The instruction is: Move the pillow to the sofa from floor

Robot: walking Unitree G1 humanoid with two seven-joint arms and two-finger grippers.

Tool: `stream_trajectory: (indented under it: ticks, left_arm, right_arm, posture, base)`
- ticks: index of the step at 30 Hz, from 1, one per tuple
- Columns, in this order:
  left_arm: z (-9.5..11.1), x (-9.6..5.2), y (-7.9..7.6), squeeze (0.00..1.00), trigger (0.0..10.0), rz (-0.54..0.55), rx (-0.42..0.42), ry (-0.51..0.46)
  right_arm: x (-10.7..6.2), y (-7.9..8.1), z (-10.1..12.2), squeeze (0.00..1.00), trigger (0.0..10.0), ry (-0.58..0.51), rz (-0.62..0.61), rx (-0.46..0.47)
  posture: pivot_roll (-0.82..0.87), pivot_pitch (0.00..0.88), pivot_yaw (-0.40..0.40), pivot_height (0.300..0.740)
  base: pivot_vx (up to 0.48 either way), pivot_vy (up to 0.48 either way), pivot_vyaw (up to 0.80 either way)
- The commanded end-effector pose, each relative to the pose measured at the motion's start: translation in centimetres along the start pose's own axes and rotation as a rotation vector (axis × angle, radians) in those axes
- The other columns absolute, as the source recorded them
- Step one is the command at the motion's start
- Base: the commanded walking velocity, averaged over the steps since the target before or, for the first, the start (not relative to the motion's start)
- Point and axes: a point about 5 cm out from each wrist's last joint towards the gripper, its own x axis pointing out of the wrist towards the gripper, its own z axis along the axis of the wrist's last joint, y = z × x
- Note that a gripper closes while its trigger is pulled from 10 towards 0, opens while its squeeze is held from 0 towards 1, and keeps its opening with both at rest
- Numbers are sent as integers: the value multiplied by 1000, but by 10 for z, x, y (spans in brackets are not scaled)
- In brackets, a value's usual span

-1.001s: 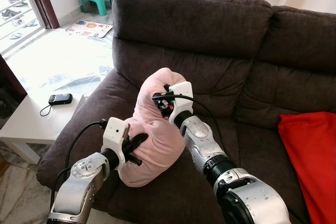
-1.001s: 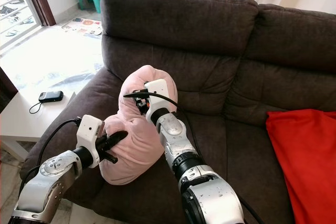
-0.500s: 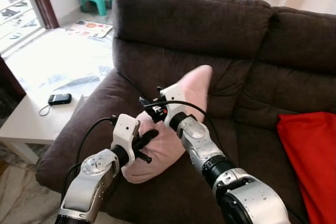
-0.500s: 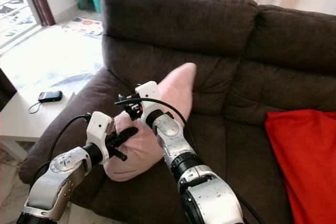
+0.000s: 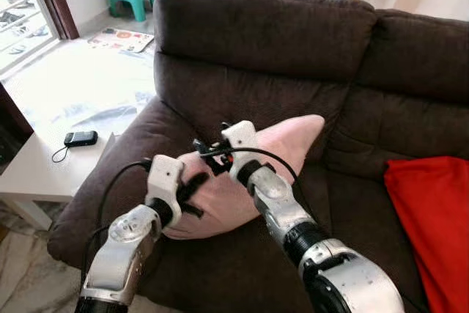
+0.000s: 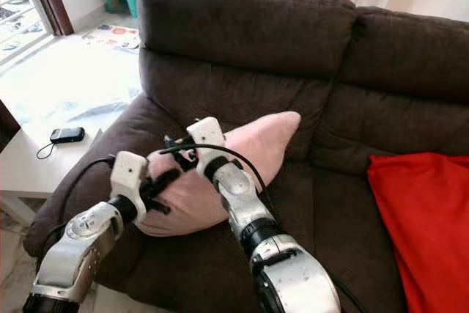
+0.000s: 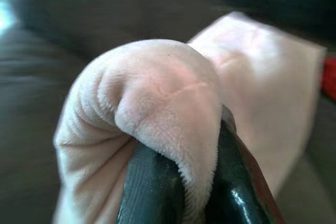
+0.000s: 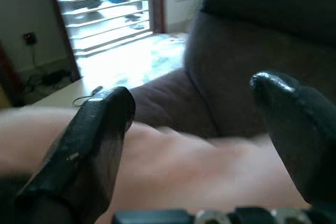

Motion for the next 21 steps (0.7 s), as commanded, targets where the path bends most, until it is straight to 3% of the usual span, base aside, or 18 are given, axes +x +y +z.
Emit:
stream_trajectory:
  ticks: [1, 2, 3, 5, 11, 16, 21]
  left_arm:
    - [2, 2, 16, 0, 10000, 130, -18, -7]
    - [2, 2, 16, 0, 10000, 130, -18, -7]
    - [-1, 1, 22, 0, 10000, 186, -33, 7]
    - [-1, 1, 24, 0, 10000, 202, -41, 10]
    - [-12, 3, 33, 0, 10000, 319, -61, 67]
    - [-11, 4, 41, 0, 10000, 457, -119, 48]
    - [-6, -4, 60, 0, 10000, 671, -241, -36]
  right_arm:
    - [-9, -23, 7, 0, 10000, -70, -98, 6]
    - [-9, -23, 7, 0, 10000, -70, -98, 6]
    - [-17, -40, 8, 0, 10000, -93, -161, 0]
    - [-20, -46, 8, 0, 10000, -100, -184, -3]
    - [-55, -97, 7, 0, 10000, -127, -395, -44]
    - [-63, -103, 4, 0, 10000, -118, -439, -38]
    - [-64, -98, 3, 0, 10000, -118, -434, -33]
  posture:
    - [200, 47, -77, 740]
    - [200, 47, -77, 740]
    - [189, 51, -76, 740]
    - [189, 51, -76, 740]
    - [169, 50, -65, 740]
    - [166, 48, -63, 740]
    - [169, 46, -62, 740]
  base:
    - [0, 0, 0]
    - [0, 0, 0]
    - [0, 0, 0]
    - [0, 0, 0]
    - [0, 0, 0]
    - [0, 0, 0]
    - [0, 0, 0]
